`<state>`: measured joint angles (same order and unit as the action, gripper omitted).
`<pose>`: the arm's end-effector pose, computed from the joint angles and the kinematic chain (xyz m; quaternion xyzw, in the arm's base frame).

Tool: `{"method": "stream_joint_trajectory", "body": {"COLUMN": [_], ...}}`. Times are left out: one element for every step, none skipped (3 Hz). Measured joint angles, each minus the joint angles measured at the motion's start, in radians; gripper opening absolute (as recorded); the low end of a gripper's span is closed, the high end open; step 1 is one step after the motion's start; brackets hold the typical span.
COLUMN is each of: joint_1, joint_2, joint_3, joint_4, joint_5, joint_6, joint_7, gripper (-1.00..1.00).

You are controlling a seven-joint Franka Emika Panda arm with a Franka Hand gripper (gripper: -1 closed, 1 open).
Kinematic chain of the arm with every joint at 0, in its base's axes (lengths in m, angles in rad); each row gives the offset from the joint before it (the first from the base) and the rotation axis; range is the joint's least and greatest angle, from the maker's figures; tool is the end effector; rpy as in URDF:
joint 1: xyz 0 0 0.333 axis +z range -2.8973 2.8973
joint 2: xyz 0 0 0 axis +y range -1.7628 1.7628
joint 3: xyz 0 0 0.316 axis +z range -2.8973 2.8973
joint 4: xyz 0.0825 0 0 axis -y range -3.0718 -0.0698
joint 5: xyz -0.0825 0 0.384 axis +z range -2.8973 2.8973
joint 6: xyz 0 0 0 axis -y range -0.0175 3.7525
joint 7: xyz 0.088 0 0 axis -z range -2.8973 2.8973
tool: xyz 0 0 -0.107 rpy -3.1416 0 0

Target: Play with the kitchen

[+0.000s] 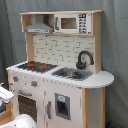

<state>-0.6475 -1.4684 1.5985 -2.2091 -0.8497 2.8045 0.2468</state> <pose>0.2545 0.5122 0.2922 0.3097 0.5718 0.3946 0.6492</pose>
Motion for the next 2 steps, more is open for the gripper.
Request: {"method": "stream_joint_trajectory", "body": {"joint_1": [0.043, 0.089], "joint_2": [0.0, 0.0], "joint_3": [0.0, 0.0], "joint_4": [-0.055, -0.116], "joint_5": [0.012, 0.019], "joint_6": [-0.019, -0.021], "joint_7": [0.073, 0.158], "gripper": [1.0, 1.0]}}
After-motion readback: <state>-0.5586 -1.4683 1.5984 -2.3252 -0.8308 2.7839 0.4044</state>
